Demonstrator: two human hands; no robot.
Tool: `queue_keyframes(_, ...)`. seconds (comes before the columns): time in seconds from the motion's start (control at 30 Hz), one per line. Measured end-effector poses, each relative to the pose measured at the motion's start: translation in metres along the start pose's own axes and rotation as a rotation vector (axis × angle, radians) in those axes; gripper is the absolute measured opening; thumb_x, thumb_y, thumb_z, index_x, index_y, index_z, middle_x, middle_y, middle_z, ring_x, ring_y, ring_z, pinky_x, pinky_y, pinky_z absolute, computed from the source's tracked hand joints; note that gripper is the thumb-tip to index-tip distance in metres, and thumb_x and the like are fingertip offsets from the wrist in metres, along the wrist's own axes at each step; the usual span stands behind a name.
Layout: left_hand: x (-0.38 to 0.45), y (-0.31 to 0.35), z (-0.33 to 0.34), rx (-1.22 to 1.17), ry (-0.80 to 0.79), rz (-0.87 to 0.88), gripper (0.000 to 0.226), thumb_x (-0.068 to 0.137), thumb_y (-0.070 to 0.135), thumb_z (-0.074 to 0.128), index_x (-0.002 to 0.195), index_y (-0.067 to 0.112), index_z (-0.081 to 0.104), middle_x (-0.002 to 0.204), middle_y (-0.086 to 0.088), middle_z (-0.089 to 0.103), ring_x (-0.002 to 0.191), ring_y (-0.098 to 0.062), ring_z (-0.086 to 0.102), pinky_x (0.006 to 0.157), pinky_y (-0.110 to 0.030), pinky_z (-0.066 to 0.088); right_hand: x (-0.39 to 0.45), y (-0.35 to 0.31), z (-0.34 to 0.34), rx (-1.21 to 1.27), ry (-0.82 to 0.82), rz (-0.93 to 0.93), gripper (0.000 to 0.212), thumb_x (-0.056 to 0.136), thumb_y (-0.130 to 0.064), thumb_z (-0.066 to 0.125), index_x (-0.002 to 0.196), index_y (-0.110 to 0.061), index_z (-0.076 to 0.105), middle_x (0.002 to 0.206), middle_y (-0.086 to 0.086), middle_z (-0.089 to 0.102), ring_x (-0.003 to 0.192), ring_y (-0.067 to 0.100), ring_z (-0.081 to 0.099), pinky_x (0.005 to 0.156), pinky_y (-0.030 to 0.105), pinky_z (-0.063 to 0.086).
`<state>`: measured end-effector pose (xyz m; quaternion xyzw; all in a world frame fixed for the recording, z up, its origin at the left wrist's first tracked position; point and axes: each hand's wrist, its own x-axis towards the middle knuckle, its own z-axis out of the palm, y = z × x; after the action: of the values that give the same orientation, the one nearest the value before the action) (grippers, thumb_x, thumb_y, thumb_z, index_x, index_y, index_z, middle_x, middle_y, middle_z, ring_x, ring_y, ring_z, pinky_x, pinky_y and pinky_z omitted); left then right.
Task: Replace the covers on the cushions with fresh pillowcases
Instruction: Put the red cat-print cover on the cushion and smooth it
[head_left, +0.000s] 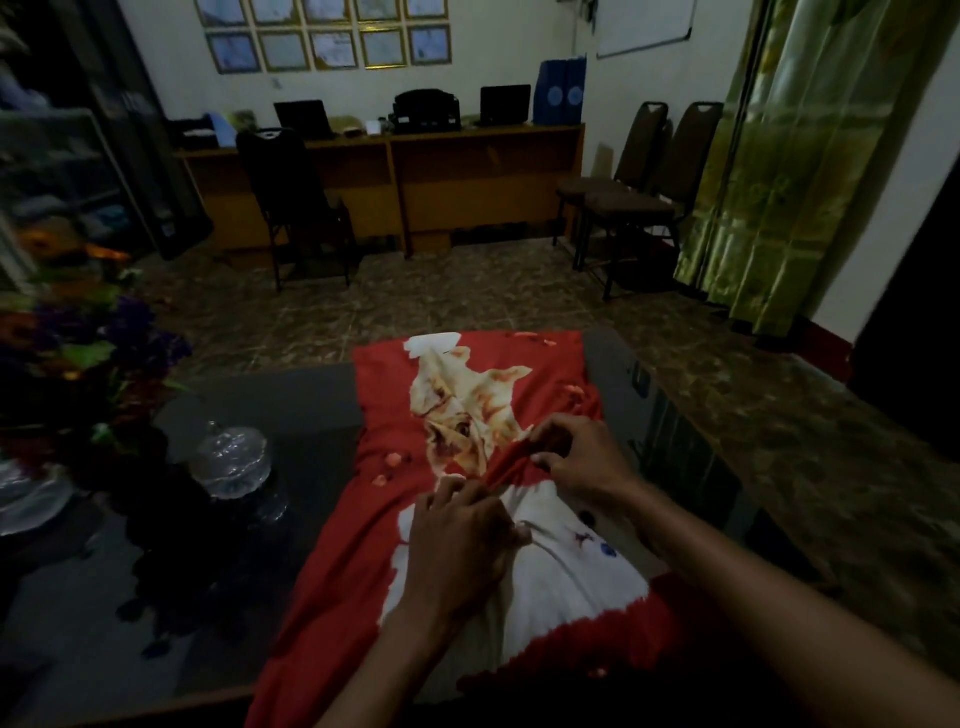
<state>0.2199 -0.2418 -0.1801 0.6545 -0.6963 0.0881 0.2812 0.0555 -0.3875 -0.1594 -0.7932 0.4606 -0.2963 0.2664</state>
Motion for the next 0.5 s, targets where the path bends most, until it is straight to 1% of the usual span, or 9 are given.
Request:
queue_keyframes(0.03, 0.002, -0.001, -0.002, 0.008, 0.018, 0.005, 0.029, 0.08, 0.056, 0.057, 0.074, 0.029, 0.065, 0.086, 0.014, 0.061, 0.089, -0.016, 0.058, 0.07, -0.035, 0.04, 0.0, 0.001, -0.005, 0.0, -0.011, 0.004, 0.022, 0.082, -0.014, 0.08, 0.09, -0.032, 0.072, 0.087, -0.019, 0.071, 0.083, -0.006, 0.066, 0.079, 0.023, 0.057)
queue_keyframes(0.1, 0.007, -0.01, -0.011, -0.024, 0.106, -0.076, 0.017, 0.079, 0.047, 0.064, 0.076, 0.03, 0.062, 0.084, 0.011, 0.063, 0.084, -0.017, 0.058, 0.072, -0.038, 0.042, -0.001, -0.001, -0.01, 0.015, 0.016, -0.009, 0.017, 0.081, -0.017, 0.082, 0.089, -0.029, 0.074, 0.083, -0.018, 0.072, 0.079, -0.006, 0.066, 0.077, 0.023, 0.057)
queue_keyframes(0.17, 0.01, -0.03, -0.02, -0.09, 0.161, -0.205, 0.015, 0.077, 0.041, 0.075, 0.074, 0.031, 0.064, 0.082, 0.012, 0.065, 0.082, -0.018, 0.059, 0.073, -0.039, 0.044, -0.005, -0.008, -0.011, 0.043, 0.05, -0.007, 0.013, 0.081, -0.02, 0.082, 0.089, -0.027, 0.074, 0.082, -0.015, 0.073, 0.078, -0.004, 0.066, 0.071, 0.014, 0.052)
queue_keyframes(0.2, 0.01, -0.037, -0.024, -0.118, 0.139, -0.25, 0.016, 0.076, 0.042, 0.078, 0.073, 0.032, 0.067, 0.081, 0.012, 0.066, 0.082, -0.018, 0.059, 0.073, -0.039, 0.046, -0.008, -0.011, -0.01, 0.051, 0.049, 0.003, 0.012, 0.082, -0.021, 0.082, 0.089, -0.026, 0.074, 0.084, -0.014, 0.073, 0.078, -0.004, 0.065, 0.066, 0.007, 0.047)
queue_keyframes(0.27, 0.006, -0.042, -0.03, -0.165, 0.057, -0.261, 0.019, 0.074, 0.05, 0.073, 0.074, 0.031, 0.071, 0.082, 0.012, 0.069, 0.083, -0.016, 0.06, 0.074, -0.037, 0.047, -0.014, -0.018, -0.007, 0.044, 0.018, 0.016, 0.013, 0.083, -0.023, 0.082, 0.093, -0.026, 0.074, 0.087, -0.013, 0.072, 0.077, -0.006, 0.063, 0.061, 0.001, 0.041)
queue_keyframes(0.33, 0.001, -0.045, -0.036, -0.22, 0.043, -0.258, 0.025, 0.075, 0.052, 0.064, 0.078, 0.029, 0.073, 0.086, 0.01, 0.071, 0.083, -0.015, 0.063, 0.075, -0.037, 0.051, -0.02, -0.026, -0.005, 0.036, 0.004, 0.006, 0.016, 0.082, -0.026, 0.083, 0.095, -0.026, 0.074, 0.088, -0.014, 0.072, 0.078, -0.005, 0.064, 0.062, 0.002, 0.042)
queue_keyframes(0.37, -0.001, -0.049, -0.04, -0.244, 0.066, -0.294, 0.025, 0.075, 0.051, 0.063, 0.081, 0.029, 0.074, 0.088, 0.009, 0.072, 0.083, -0.015, 0.065, 0.076, -0.038, 0.053, -0.023, -0.03, -0.003, 0.038, 0.011, -0.001, 0.017, 0.08, -0.029, 0.084, 0.094, -0.027, 0.074, 0.088, -0.015, 0.071, 0.079, -0.004, 0.064, 0.064, 0.005, 0.044)
queue_keyframes(0.43, -0.008, -0.065, -0.047, -0.217, 0.075, -0.439, 0.035, 0.075, 0.054, 0.066, 0.096, 0.029, 0.074, 0.1, 0.004, 0.073, 0.091, -0.02, 0.068, 0.081, -0.041, 0.055, -0.03, -0.034, 0.003, 0.048, 0.008, -0.022, 0.021, 0.077, -0.038, 0.085, 0.092, -0.029, 0.074, 0.088, -0.016, 0.07, 0.079, -0.004, 0.065, 0.068, 0.014, 0.049)
queue_keyframes(0.5, -0.022, -0.08, -0.052, -0.1, -0.046, -0.6, 0.058, 0.072, 0.069, 0.064, 0.115, 0.031, 0.068, 0.11, -0.001, 0.071, 0.1, -0.027, 0.067, 0.085, -0.042, 0.055, -0.039, -0.036, 0.013, 0.017, -0.075, -0.054, 0.037, 0.071, -0.056, 0.082, 0.095, -0.031, 0.074, 0.092, -0.018, 0.07, 0.082, -0.004, 0.065, 0.072, 0.018, 0.053)
